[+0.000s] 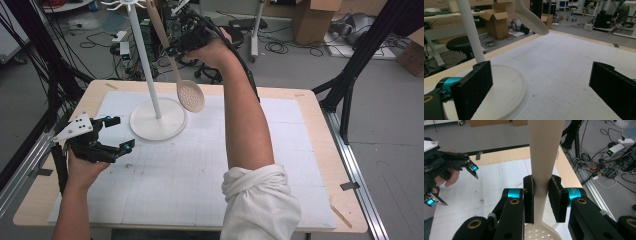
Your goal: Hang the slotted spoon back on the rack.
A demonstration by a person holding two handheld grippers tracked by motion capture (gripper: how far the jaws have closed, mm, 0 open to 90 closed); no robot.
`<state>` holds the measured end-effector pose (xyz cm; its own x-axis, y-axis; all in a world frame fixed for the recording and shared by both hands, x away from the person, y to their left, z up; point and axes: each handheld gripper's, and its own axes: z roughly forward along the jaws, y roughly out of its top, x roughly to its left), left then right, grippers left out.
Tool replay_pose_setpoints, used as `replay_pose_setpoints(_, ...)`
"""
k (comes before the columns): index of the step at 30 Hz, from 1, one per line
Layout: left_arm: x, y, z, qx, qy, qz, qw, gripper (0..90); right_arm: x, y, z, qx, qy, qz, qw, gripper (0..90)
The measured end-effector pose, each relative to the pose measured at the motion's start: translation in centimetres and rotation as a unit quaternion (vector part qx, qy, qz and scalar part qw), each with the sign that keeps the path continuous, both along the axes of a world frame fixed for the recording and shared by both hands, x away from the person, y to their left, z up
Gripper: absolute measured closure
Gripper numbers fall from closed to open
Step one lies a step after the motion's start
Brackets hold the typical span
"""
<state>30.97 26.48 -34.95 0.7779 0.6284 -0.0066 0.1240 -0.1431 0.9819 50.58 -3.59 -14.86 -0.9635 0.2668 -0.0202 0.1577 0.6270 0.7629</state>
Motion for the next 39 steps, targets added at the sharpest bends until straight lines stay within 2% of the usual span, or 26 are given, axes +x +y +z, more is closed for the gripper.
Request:
replay_pose_setpoints(24, 0.0, 0.3, 0.0, -0.002, 0.0, 0.003, 1.0, 5.5, 0.6, 1.2, -0.5, -0.009, 0.005, 0.0, 1.0, 75.7)
replay_pose_setpoints(29, -0.1, 0.5, 0.0, -0.004, 0.0, 0.004, 1.0, 5.6, 1.0, 1.6, -0.7, -0.004, 0.007, 0.002, 1.0, 75.7)
replay_pose_setpoints(36, -0.2, 0.6, 0.1, -0.005, -0.001, 0.004, 1.0, 5.5, 1.4, 1.9, -1.2, 0.0, 0.013, -0.003, 0.9999, 75.3)
replay_pose_setpoints(39, -0.1, 0.6, 0.1, -0.005, 0.0, 0.003, 1.0, 5.5, 1.5, 2.0, -1.4, 0.004, 0.029, -0.003, 0.9996, 71.5)
